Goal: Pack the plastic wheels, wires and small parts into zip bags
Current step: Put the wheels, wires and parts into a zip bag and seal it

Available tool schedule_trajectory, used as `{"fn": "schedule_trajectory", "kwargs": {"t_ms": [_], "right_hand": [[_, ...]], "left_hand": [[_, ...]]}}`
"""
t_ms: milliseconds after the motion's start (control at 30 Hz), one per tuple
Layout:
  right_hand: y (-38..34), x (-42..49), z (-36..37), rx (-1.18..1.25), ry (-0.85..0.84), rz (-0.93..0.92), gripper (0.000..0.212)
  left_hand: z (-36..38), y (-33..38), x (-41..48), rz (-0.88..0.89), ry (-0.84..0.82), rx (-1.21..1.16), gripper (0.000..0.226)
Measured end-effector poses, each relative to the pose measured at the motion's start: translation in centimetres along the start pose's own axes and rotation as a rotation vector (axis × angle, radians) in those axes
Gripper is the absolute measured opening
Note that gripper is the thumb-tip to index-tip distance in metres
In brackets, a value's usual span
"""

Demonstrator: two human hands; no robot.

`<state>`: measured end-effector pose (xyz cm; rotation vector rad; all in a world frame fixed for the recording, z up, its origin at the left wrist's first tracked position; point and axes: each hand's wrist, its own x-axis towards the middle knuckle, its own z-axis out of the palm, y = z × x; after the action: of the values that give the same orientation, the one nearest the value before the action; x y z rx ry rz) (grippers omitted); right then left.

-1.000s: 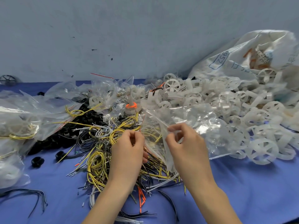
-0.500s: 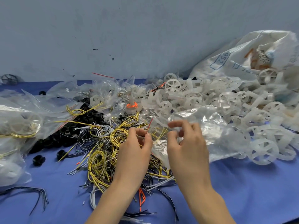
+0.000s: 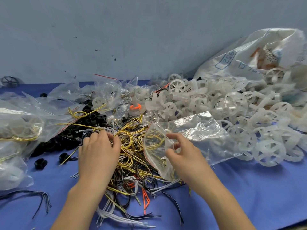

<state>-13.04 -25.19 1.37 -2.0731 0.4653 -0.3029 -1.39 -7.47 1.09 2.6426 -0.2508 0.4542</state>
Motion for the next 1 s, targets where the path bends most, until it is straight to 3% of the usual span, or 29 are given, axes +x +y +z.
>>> {"fn": "schedule_trajectory", "kwargs": {"t_ms": [167, 400, 600, 833, 1000], "right_hand": [[-0.4, 0.2, -0.3, 0.032, 0.026, 0.006, 0.025], [-0.3, 0.5, 0.2, 0.041, 0.041, -0.023, 0.023], [0.0, 0.7, 0.3, 0.035, 0.088, -0.032, 0.019], [0.2, 0.7, 0.0, 0.042, 0.105, -0.029, 0.019], [0.1, 0.6, -0.1, 0.063, 0.136, -0.031, 0.021]], "left_hand": [[0.0, 0.2, -0.1, -0.038, -0.085, 0.122, 0.042], [0.2, 0.1, 0.1, -0.110, -0.162, -0.118, 0.024], [-0.4, 0.0, 0.3, -0.051, 0.028, -0.389, 0.010], [-0.7, 0.0, 0.5, 0.043, 0.190, -0.520, 0.010], [-2.5, 1.0, 0.6, 0.123, 0.313, -0.944, 0.003]]}}
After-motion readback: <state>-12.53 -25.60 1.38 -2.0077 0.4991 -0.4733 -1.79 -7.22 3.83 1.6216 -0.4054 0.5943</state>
